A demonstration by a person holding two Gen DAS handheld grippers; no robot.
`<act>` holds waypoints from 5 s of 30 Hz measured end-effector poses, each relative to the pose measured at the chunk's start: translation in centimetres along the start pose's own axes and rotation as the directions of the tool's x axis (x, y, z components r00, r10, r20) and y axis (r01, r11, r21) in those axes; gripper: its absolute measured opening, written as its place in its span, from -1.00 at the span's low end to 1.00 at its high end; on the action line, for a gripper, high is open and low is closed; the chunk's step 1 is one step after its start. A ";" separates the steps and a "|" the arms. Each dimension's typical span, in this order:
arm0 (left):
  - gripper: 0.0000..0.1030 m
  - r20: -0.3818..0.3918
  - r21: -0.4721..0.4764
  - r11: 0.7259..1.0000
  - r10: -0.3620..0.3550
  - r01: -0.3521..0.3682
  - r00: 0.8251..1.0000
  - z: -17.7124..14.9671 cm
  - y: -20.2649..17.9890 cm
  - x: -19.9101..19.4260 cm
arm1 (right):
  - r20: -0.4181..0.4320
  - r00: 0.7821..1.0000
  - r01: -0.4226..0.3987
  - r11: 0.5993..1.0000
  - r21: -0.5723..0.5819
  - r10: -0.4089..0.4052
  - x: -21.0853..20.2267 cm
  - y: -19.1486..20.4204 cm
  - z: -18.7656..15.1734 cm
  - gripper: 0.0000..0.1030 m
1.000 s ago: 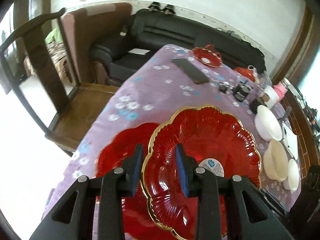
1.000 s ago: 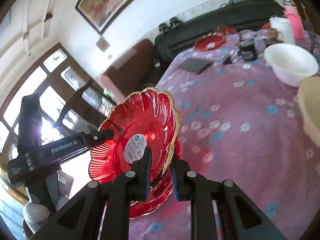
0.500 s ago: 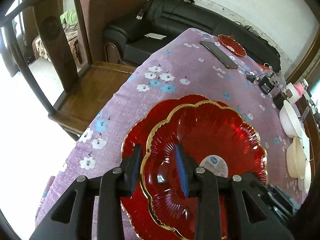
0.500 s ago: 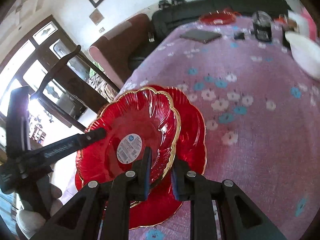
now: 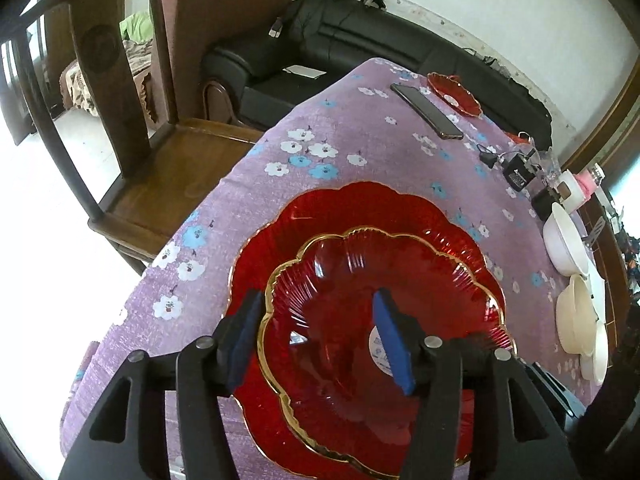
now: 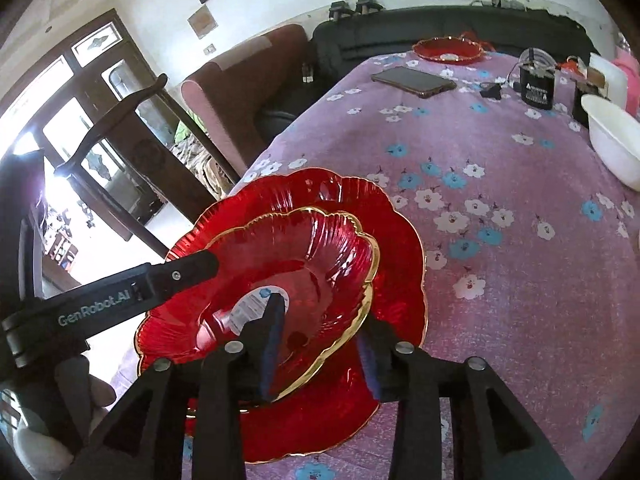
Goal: Organize plates and bowls
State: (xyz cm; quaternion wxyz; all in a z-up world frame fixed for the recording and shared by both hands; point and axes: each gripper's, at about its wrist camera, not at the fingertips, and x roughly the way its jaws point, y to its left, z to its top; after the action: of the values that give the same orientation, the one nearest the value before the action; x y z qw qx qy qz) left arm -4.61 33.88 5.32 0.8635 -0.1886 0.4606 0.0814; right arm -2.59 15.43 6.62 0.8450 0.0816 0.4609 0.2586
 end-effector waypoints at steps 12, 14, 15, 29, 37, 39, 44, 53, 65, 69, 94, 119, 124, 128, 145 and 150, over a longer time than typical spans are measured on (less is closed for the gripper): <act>0.26 0.116 -0.011 0.999 0.047 -0.046 0.992 0.3 0.2 -3.1 | 0.032 0.999 0.014 1.000 -0.007 -0.014 -1.4 -0.7 0.4 -0.15; 0.27 0.131 -0.013 0.999 0.039 -0.037 0.991 -0.1 0.4 -4.0 | 0.039 0.998 0.044 0.998 -0.034 -0.043 -1.6 -0.5 0.3 -0.15; 0.28 0.141 -0.011 0.999 0.032 -0.031 0.989 -0.4 0.4 -4.6 | 0.045 0.997 0.066 0.996 -0.055 -0.063 -1.7 -0.3 0.3 -0.15; 0.97 0.465 0.066 0.997 -0.004 -0.030 0.885 -5.1 -4.4 -15.1 | 0.254 0.962 0.127 0.989 -0.082 -0.103 -12.7 -4.5 -1.9 -0.15; 1.00 0.391 0.209 0.977 -0.125 0.044 0.912 -6.7 -10.5 -13.8 | 0.271 0.941 0.155 0.968 0.196 -0.205 -21.0 -17.9 -6.1 0.20; 1.00 0.350 0.243 0.969 -0.139 0.053 0.926 -7.4 -12.1 -12.8 | 0.275 0.929 0.188 0.957 0.221 -0.246 -22.5 -19.8 -6.8 0.19; 1.00 0.268 0.305 0.949 -0.168 0.082 0.949 -8.8 -14.7 -11.0 | 0.286 0.898 0.240 0.918 0.315 -0.334 -26.3 -24.5 -8.8 -0.27; 1.00 0.200 0.333 0.935 -0.197 0.123 0.960 -9.6 -17.5 -9.5 | 0.305 0.901 0.149 0.881 0.449 -0.308 -29.3 -30.7 -9.3 -0.27; 1.00 0.044 0.305 0.919 -0.275 0.249 0.960 -8.0 -25.2 -3.3 | 0.248 0.957 0.058 0.935 0.349 -0.152 -22.0 -30.7 -0.3 -0.25; 1.00 -0.006 0.251 0.919 -0.312 0.304 0.950 -6.6 -27.1 -0.3 | 0.231 0.959 0.078 0.934 0.348 -0.165 -19.9 -31.7 1.7 -0.25; 1.00 -0.047 0.217 0.917 -0.331 0.333 0.942 -6.0 -30.2 7.0 | 0.371 0.811 0.239 0.835 0.495 -0.452 -26.7 -35.4 -1.4 -0.25; 1.00 0.003 0.382 0.866 -0.350 0.323 0.937 -10.6 -33.7 -1.3 | 0.223 0.903 0.137 0.737 0.662 -0.368 -26.2 -39.8 -8.7 -0.54; 1.00 0.005 0.385 0.867 -0.343 0.315 0.939 -11.1 -33.9 -1.7 | 0.194 0.924 0.119 0.730 0.673 -0.330 -24.6 -40.4 -8.6 -0.53; 1.00 -0.006 0.390 0.866 -0.337 0.313 0.941 -11.5 -33.8 -1.7 | 0.175 0.949 0.071 0.719 0.691 -0.261 -23.2 -40.9 -9.0 -0.66; 1.00 -0.169 0.445 0.821 -0.314 0.356 0.934 -15.6 -35.4 1.8 | 0.030 0.995 0.062 0.842 0.536 -0.093 -24.0 -35.3 -12.0 -0.80; 0.10 -0.233 0.502 0.795 -0.254 0.339 0.939 -17.4 -36.6 4.1 | 0.022 0.989 0.121 0.868 0.481 -0.149 -23.4 -33.6 -12.3 -0.74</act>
State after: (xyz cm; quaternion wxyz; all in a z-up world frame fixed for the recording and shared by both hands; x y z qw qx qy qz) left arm -4.15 -6.71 2.31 0.8453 -0.0159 0.4945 -0.2017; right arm -10.86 -26.46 4.33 0.8277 0.2625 0.4903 0.0746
